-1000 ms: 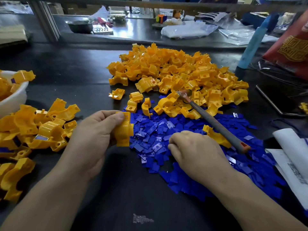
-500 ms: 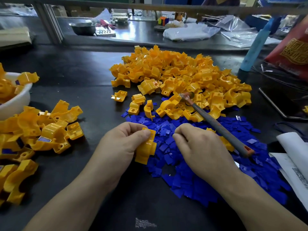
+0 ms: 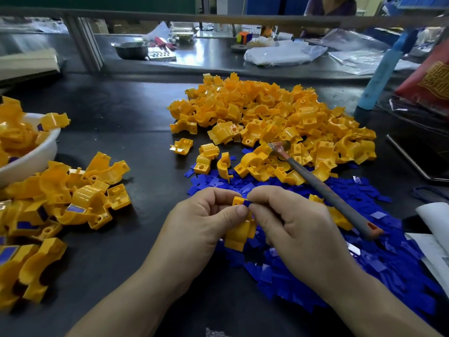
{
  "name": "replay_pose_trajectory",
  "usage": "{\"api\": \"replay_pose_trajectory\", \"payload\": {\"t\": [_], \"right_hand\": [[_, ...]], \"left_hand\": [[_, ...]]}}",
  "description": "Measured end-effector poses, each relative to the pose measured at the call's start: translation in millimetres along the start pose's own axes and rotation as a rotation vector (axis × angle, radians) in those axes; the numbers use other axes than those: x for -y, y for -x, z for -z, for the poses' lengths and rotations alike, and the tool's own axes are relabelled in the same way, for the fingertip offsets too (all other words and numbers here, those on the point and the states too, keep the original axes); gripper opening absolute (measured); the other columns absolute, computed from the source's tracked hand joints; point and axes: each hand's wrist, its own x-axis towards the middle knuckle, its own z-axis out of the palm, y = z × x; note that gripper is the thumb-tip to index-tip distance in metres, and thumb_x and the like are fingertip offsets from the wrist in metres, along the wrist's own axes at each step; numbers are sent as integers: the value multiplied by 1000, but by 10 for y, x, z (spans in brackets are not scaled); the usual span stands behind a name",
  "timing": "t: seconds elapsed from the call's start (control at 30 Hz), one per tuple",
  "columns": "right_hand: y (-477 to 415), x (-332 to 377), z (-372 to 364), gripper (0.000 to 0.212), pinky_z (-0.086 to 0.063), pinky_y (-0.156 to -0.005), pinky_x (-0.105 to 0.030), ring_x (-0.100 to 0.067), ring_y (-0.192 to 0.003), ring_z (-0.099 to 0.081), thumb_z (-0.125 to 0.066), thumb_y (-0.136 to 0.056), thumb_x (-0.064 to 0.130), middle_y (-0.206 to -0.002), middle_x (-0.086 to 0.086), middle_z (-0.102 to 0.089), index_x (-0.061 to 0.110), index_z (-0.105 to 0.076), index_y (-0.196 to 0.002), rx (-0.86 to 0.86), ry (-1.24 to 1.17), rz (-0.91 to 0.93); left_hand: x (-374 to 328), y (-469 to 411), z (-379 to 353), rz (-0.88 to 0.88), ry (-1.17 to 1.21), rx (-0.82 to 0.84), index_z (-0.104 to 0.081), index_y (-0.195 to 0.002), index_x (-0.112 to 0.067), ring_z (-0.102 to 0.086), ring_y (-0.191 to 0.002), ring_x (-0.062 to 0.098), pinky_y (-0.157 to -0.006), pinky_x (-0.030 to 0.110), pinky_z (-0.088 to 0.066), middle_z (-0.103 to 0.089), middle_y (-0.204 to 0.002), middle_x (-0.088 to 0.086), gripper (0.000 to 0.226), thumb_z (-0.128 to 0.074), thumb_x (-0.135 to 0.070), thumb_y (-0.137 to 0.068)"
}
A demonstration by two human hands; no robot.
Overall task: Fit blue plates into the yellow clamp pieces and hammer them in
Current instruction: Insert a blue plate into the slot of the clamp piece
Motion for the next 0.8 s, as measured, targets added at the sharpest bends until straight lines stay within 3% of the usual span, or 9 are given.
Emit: {"api": "replay_pose_trajectory", "payload": {"t": [0.1, 0.17, 0.23, 0.3, 0.47, 0.6, 0.7, 0.8], "right_hand": [[4, -2, -22, 20, -48, -71, -10, 4, -85, -59, -51, -96, 27, -93, 16, -63, 27, -63, -112, 9, 80, 87], [1, 6, -20, 19, -50, -69, -12, 2, -84, -61, -51, -96, 30, -90, 16, -64, 30, -63, -111, -5, 54, 64], [2, 32, -18, 18, -50, -59, -13, -2, -74, -62, -49, -94, 37, -78, 16, -62, 38, -59, -109, -12, -10, -12], [5, 45, -16, 20, -49, -54, -13, -5, -69, -62, -49, -87, 46, -80, 13, -60, 45, -54, -106, -5, -87, -126], [-26, 17, 10, 17, -52, -63, -14, -3, -79, -64, -56, -80, 44, -89, 17, -64, 39, -63, -95, 68, -338, -297], [-25, 30, -2, 11, -50, -69, -15, -8, -89, -61, -59, -83, 37, -90, 15, -61, 34, -66, -91, -30, -215, -182], [-40, 30, 2, 8, -50, -73, -18, -13, -94, -59, -61, -86, 29, -92, 13, -59, 29, -68, -90, -44, -138, -99], [-38, 20, 12, 7, -51, -72, -19, -12, -93, -59, -64, -86, 25, -92, 14, -59, 29, -68, -90, -35, -145, -106]], "left_hand": [[6, -1, 12, -14, -28, 7, -74, -91, -32, -75, -81, 14, -63, 21, -57, -78, -90, -2, 24, -72, -40, -69], [10, 1, 18, -27, -48, 20, -73, -91, -36, -75, -82, 12, -64, 20, -57, -78, -91, -4, 22, -71, -43, -70], [8, 4, 20, -36, -50, 25, -73, -91, -37, -74, -80, 11, -63, 20, -57, -77, -91, -5, 21, -69, -43, -72], [10, 2, 25, -41, -37, 19, -74, -92, -36, -74, -81, 12, -64, 23, -57, -77, -92, -4, 23, -70, -44, -72], [26, -6, 29, -6, 20, 18, -75, -95, -33, -74, -89, 20, -71, 31, -58, -77, -98, 1, 29, -70, -46, -70], [37, -4, 10, 51, 117, 31, -76, -96, -29, -74, -93, 27, -79, 43, -59, -77, -100, 7, 28, -70, -40, -71], [31, 4, -7, 75, 159, 49, -77, -96, -26, -74, -89, 26, -69, 34, -59, -76, -100, 11, 27, -69, -37, -73], [28, 6, -11, 77, 163, 67, -77, -96, -25, -74, -90, 27, -72, 35, -60, -76, -100, 11, 26, -70, -37, -73]]}}
